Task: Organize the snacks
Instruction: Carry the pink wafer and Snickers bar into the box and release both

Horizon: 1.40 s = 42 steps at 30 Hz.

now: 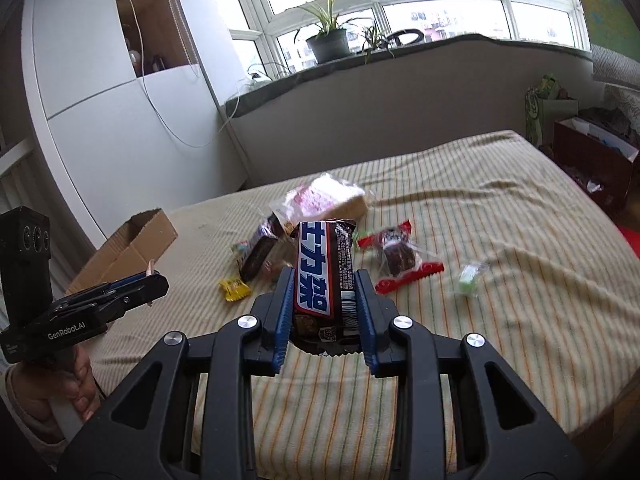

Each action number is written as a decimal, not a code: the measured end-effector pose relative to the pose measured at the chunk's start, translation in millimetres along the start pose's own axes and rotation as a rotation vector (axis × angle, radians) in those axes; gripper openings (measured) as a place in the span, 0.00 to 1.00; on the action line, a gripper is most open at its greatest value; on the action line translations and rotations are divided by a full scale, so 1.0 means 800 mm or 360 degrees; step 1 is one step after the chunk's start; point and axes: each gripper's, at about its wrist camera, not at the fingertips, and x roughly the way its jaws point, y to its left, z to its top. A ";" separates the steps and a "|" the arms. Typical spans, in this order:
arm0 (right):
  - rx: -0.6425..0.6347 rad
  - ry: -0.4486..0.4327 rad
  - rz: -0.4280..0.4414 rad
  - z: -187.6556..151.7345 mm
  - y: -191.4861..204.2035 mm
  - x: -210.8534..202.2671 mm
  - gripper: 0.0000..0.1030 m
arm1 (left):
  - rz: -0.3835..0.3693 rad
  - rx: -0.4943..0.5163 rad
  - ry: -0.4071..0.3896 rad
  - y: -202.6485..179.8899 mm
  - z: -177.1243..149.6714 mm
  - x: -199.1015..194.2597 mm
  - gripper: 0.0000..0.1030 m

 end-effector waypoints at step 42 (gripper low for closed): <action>-0.0754 0.0220 0.0626 0.009 0.417 0.140 0.30 | 0.0465 -0.0588 -0.0381 0.268 -0.056 -0.160 0.37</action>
